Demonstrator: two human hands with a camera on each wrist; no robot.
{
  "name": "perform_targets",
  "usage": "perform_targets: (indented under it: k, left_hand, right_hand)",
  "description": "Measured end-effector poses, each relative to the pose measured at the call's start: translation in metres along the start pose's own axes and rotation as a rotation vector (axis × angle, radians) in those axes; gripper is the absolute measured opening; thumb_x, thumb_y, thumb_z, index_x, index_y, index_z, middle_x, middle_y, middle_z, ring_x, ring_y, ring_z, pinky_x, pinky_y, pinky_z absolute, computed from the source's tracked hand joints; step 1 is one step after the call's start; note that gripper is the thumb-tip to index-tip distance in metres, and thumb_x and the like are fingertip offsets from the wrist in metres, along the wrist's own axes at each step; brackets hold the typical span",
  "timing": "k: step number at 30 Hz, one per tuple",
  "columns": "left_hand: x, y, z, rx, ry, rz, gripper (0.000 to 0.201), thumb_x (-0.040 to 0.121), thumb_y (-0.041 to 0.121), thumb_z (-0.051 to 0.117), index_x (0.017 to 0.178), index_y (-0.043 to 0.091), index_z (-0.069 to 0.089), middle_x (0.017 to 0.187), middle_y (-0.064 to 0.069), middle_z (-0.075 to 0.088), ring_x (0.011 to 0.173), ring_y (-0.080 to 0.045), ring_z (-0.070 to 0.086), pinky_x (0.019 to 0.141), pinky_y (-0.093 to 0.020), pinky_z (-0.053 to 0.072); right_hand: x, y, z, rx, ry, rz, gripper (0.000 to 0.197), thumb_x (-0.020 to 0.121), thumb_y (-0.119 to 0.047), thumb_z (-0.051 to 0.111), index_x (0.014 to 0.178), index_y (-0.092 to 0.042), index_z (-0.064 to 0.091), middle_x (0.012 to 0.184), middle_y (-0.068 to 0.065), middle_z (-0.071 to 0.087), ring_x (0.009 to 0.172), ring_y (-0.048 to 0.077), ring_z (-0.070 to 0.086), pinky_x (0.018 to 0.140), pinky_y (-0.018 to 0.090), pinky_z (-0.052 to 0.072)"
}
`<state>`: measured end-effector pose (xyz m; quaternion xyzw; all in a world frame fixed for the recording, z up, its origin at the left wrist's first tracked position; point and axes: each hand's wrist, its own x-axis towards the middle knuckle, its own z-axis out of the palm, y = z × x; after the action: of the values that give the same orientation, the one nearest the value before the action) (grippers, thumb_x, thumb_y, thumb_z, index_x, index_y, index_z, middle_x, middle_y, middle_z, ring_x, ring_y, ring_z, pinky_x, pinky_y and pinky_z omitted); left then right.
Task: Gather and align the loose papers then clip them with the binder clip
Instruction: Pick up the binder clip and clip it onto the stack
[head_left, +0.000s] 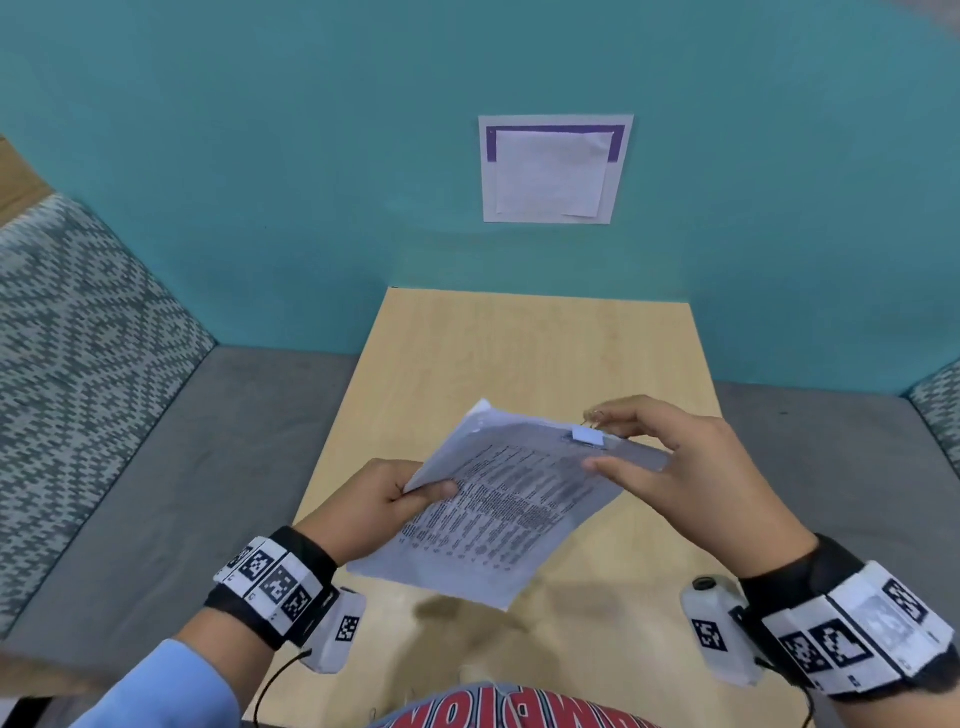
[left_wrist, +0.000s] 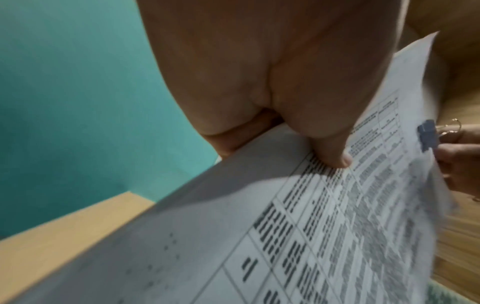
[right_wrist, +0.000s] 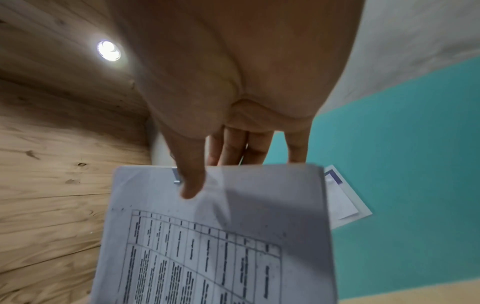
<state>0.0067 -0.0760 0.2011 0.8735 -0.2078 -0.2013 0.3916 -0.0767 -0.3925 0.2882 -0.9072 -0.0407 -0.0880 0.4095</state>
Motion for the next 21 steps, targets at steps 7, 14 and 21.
perform_targets:
  k: [7, 14, 21]
  left_hand:
    - [0.0, 0.014, 0.005, -0.118, -0.001, 0.0, 0.036, 0.095, 0.038, 0.077, 0.129, 0.031, 0.069, 0.128, 0.016, 0.075, 0.116, 0.0, 0.071, 0.103, -0.033, 0.057]
    - [0.007, 0.097, 0.005, 0.563, 0.521, 0.812, 0.042, 0.092, 0.038, 0.082, 0.131, 0.032, 0.069, 0.139, 0.005, 0.07, 0.125, -0.026, 0.065, 0.118, -0.056, 0.038]
    - [0.027, 0.112, 0.016, 0.674, 0.557, 0.812, 0.02, 0.098, 0.033, 0.076, 0.117, 0.035, 0.081, 0.118, 0.019, 0.078, 0.116, -0.019, 0.073, 0.117, -0.069, 0.033]
  right_hand:
    - [0.006, -0.001, 0.009, 0.009, 0.058, 0.021, 0.008, 0.085, -0.025, 0.084, 0.09, -0.03, 0.08, 0.088, -0.021, 0.078, 0.09, 0.001, 0.07, 0.074, 0.006, 0.044]
    - [0.012, -0.002, 0.018, -0.099, 0.039, -0.008, 0.01, 0.081, -0.031, 0.084, 0.083, -0.039, 0.078, 0.08, -0.021, 0.076, 0.086, 0.012, 0.07, 0.076, 0.031, 0.054]
    - [0.019, -0.005, 0.013, -0.126, 0.072, -0.105, 0.007, 0.085, -0.02, 0.083, 0.087, -0.025, 0.08, 0.067, -0.044, 0.06, 0.082, -0.021, 0.057, 0.092, 0.033, 0.045]
